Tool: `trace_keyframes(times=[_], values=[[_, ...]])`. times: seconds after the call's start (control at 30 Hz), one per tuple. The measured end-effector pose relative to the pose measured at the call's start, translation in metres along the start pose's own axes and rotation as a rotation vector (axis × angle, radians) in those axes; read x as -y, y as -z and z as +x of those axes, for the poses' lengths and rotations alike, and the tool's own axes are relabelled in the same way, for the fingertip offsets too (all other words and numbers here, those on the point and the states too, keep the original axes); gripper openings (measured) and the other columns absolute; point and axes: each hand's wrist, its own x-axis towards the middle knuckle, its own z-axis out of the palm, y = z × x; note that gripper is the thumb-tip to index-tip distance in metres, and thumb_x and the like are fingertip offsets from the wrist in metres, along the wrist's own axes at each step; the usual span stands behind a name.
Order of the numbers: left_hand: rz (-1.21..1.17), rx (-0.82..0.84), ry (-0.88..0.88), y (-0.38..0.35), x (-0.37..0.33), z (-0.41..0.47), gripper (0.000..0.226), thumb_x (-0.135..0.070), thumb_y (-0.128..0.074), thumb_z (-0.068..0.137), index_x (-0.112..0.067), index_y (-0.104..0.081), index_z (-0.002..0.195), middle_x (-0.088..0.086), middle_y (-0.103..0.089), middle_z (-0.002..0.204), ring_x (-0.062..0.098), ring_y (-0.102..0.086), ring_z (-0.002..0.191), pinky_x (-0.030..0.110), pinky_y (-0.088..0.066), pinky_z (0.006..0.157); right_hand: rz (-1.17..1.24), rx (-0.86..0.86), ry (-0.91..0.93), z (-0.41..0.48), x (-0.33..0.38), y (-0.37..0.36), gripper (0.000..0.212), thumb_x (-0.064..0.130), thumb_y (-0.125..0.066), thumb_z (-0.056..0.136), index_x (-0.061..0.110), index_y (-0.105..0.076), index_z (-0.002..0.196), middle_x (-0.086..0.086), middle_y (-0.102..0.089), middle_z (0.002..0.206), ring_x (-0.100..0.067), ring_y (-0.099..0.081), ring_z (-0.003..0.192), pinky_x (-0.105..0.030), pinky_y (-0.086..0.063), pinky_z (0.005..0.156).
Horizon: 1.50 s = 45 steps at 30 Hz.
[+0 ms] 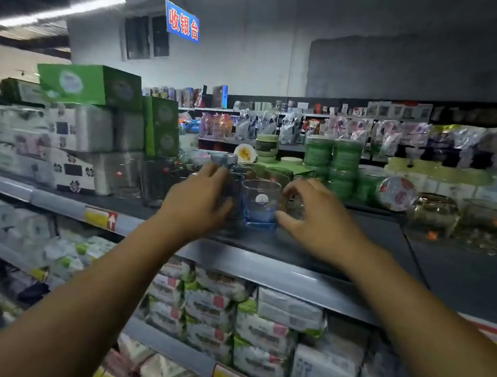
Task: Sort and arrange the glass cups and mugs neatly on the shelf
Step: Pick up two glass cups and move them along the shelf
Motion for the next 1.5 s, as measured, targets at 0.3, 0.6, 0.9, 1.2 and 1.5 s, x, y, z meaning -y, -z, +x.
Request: trace_keyframes(times=[0.3,0.6,0.9,1.2,1.5], values=[[0.012,0.135,0.023,-0.028,0.022,0.036,0.038,-0.043,-0.052,0.100,-0.023,-0.050,0.132,0.001,-0.058,0.126,0.026,-0.062,0.107,0.049,-0.056,0.085,-0.078,0.065,-0.054,0.047,0.012,-0.041,0.022,0.038,-0.063,0.091,0.021,-0.060,0.105,-0.001,-0.059,0.108,-0.029,-0.053,0.104,-0.046,-0.050,0.089],[0.021,-0.077,-0.039,-0.020,0.012,0.014,0.027,-0.051,-0.058,0.094,-0.031,-0.066,0.109,-0.005,-0.061,0.107,0.025,-0.061,0.097,0.035,-0.047,0.072,0.029,-0.153,-0.062,0.016,0.010,-0.032,0.016,0.036,-0.077,0.084,0.030,-0.066,0.093,0.007,-0.048,0.102,-0.019,-0.039,0.107,-0.035,-0.040,0.090],[-0.616,-0.155,0.399,-0.029,0.023,-0.018,0.051,-0.049,-0.080,0.080,-0.023,-0.056,0.116,-0.008,-0.067,0.091,0.006,-0.066,0.083,0.029,-0.053,0.074,0.654,0.056,-0.470,0.011,0.001,-0.036,0.084,0.032,-0.093,0.069,0.028,-0.040,0.134,0.016,-0.058,0.107,-0.007,-0.060,0.103,-0.037,-0.050,0.097],[-1.150,0.131,0.403,-0.023,0.035,-0.016,0.036,-0.035,-0.053,0.104,-0.009,-0.066,0.084,0.001,-0.063,0.067,0.010,-0.040,0.049,0.020,-0.031,0.045,0.589,-0.010,-0.514,0.011,0.009,-0.040,0.071,0.040,-0.094,0.064,0.019,-0.053,0.118,0.007,-0.064,0.108,0.000,-0.056,0.093,-0.022,-0.041,0.067],[-1.400,-0.040,0.477,-0.030,0.012,-0.013,0.040,-0.045,-0.053,0.100,-0.027,-0.042,0.067,-0.006,-0.034,0.058,0.013,-0.028,0.051,0.033,-0.022,0.055,0.647,-0.399,-0.610,-0.025,0.034,0.004,0.074,0.047,-0.092,0.059,0.022,-0.057,0.119,0.004,-0.069,0.106,-0.008,-0.067,0.095,-0.027,-0.052,0.078]])
